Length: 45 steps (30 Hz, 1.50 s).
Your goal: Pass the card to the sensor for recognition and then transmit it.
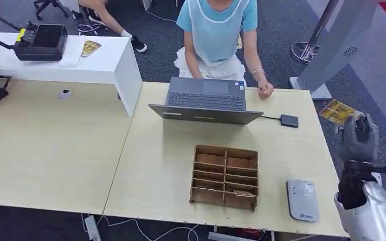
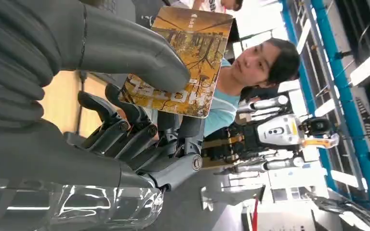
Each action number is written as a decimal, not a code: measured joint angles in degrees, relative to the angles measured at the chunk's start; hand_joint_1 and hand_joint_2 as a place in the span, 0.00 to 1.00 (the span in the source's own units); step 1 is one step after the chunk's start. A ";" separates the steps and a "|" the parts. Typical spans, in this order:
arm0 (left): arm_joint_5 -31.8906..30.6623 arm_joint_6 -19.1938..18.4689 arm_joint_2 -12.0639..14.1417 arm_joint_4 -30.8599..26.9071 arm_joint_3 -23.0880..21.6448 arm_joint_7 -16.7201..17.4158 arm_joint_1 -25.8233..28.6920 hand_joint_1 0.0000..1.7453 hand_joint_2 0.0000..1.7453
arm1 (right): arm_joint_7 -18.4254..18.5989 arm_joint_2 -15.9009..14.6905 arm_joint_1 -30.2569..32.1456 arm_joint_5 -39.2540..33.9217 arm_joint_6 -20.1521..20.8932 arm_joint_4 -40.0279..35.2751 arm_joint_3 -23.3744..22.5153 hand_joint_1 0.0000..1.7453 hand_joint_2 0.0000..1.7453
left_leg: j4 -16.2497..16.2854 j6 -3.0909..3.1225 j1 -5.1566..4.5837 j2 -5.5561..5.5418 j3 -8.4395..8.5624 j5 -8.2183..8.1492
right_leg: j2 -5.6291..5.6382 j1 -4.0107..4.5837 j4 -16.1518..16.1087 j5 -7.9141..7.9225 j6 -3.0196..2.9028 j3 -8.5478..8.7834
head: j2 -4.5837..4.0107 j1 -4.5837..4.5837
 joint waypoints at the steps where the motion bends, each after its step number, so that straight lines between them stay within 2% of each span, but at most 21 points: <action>1: 0.00 0.09 0.02 0.00 0.04 0.26 0.13 0.00 0.00 | -0.15 0.00 3.47 -0.59 1.86 -3.14 -2.27 1.00 1.00 | -0.01 0.00 0.00 -0.01 0.00 -0.04 | -0.02 0.00 0.00 -0.02 0.00 0.01 | 0.00 -0.07; 5: 0.00 0.26 0.07 0.00 0.09 1.57 0.22 0.00 0.00 | 0.24 0.46 13.90 -0.78 7.77 -11.65 -8.70 1.00 1.00 | -0.03 -0.04 0.01 0.07 0.02 -0.14 | 0.06 0.02 0.03 -0.08 -0.06 0.00 | 0.00 -0.05; 10: 0.00 0.28 0.09 0.00 0.09 3.23 0.23 0.00 0.00 | 1.94 3.34 22.52 1.39 12.80 -18.75 -13.47 1.00 1.00 | -0.05 -0.04 0.02 0.17 0.08 -0.14 | 0.10 0.02 0.04 -0.14 -0.10 0.00 | 0.00 -0.07; 15: 0.00 0.28 0.17 0.00 0.22 4.17 0.27 0.00 0.00 | 5.34 5.88 27.76 7.20 13.61 -21.98 -14.35 1.00 1.00 | -0.05 -0.04 0.03 0.24 0.13 -0.14 | 0.22 0.02 0.05 -0.14 -0.10 0.06 | 0.00 -0.07; 17: 0.00 0.28 0.22 0.00 0.26 4.41 0.40 0.00 0.00 | 8.71 6.45 29.37 8.74 13.59 -22.24 -14.22 1.00 1.00 | -0.05 -0.04 0.01 0.25 0.13 -0.14 | 0.24 0.00 0.05 -0.13 -0.10 0.06 | 0.00 -0.07; 20: 0.00 0.28 0.35 0.00 0.28 4.72 0.34 0.00 0.00 | 11.24 6.69 31.06 10.25 13.39 -21.87 -13.85 1.00 1.00 | -0.05 -0.04 0.00 0.26 0.13 -0.14 | 0.24 -0.01 0.05 -0.13 -0.10 0.07 | 0.00 -0.02; 27: 0.00 0.31 0.44 0.00 0.28 4.74 0.34 0.00 0.00 | 12.55 6.75 32.39 11.81 11.99 -19.96 -13.10 1.00 1.00 | -0.04 -0.04 0.00 0.29 0.17 -0.14 | 0.27 -0.01 0.05 -0.13 -0.10 0.07 | 0.00 -0.04; 31: 0.00 0.31 0.50 0.00 0.28 4.52 0.32 0.00 0.00 | 14.43 4.63 32.85 10.76 12.08 -17.34 -12.86 1.00 1.00 | -0.04 -0.04 0.00 0.29 0.17 -0.14 | 0.27 -0.01 0.05 -0.13 -0.10 0.07 | 0.00 -0.07; 39: 0.00 0.31 0.70 0.00 0.28 4.33 0.28 0.00 0.00 | 15.00 2.27 33.21 10.30 12.14 -14.89 -12.86 1.00 1.00 | -0.04 -0.03 0.00 0.35 0.19 -0.15 | 0.33 0.00 0.05 -0.13 -0.10 0.07 | 0.00 -0.04; 45: 0.00 0.31 0.74 0.00 0.28 4.26 0.26 0.00 0.00 | 18.39 1.20 33.07 12.22 9.43 -13.84 -12.69 1.00 1.00 | -0.05 -0.03 0.00 0.37 0.20 -0.15 | 0.34 0.00 0.05 -0.13 -0.10 0.10 | 0.00 -0.04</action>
